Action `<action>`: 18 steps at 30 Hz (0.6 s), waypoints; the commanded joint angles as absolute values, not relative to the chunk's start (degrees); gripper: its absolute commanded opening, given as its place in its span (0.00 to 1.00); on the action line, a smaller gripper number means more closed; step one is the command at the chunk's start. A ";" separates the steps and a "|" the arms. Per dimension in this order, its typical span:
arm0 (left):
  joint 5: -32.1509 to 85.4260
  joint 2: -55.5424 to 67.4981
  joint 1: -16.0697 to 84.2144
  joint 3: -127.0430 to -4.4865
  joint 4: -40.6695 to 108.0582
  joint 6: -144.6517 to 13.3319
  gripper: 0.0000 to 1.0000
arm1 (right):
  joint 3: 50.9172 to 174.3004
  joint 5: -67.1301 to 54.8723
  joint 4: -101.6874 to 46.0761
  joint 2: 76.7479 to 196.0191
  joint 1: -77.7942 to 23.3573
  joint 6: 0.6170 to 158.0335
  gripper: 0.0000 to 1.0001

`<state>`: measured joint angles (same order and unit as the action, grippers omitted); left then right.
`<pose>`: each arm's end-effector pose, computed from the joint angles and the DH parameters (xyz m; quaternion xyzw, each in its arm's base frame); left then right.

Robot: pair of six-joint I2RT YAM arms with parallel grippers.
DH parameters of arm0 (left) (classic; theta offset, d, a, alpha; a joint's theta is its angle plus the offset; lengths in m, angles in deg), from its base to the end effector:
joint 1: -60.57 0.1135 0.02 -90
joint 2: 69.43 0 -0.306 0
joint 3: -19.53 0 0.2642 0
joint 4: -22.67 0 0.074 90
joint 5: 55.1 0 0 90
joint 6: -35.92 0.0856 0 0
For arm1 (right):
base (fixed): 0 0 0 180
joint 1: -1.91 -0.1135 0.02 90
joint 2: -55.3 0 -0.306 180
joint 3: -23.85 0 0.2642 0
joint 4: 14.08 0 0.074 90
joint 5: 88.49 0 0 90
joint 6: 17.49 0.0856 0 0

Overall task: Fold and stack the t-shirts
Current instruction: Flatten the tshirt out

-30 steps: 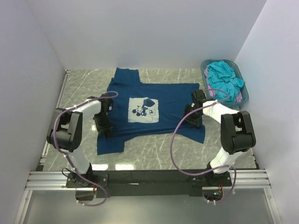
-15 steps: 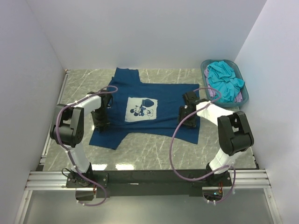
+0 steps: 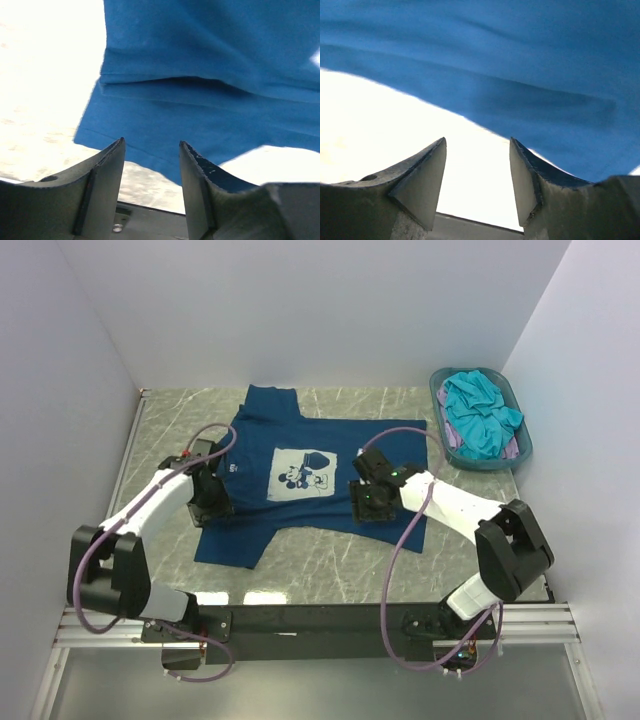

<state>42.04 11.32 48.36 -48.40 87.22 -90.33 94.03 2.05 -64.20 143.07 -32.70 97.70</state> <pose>0.2595 -0.0453 0.2018 -0.2133 0.9688 0.0114 0.1255 0.2642 0.1814 0.1918 -0.0797 0.9779 0.0923 0.1699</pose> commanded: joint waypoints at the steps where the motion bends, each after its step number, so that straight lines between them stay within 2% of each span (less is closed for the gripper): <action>1: 39.47 8.27 48.18 -50.54 84.06 -94.06 0.54 | 100.42 0.03 -61.85 142.57 -36.66 96.59 0.59; 10: 51.59 -1.57 48.35 -54.59 78.96 -98.73 0.71 | 118.17 -2.97 -55.16 155.75 -48.87 93.61 0.54; 11: 52.64 -3.49 48.27 -54.24 78.34 -98.73 0.78 | 121.40 -2.88 -55.25 158.55 -49.85 92.21 0.54; 14: 55.20 -7.01 48.36 -51.79 75.18 -97.85 0.91 | 127.73 -1.74 -55.69 164.43 -53.19 90.45 0.54; 18: 57.92 -10.18 48.44 -46.96 72.10 -95.31 0.98 | 133.56 -0.95 -56.74 170.87 -55.13 87.37 0.54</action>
<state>53.58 -8.50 48.39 -50.13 75.72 -96.89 129.03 -2.19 -56.55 167.59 -54.27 91.06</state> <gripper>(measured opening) 0.969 0.544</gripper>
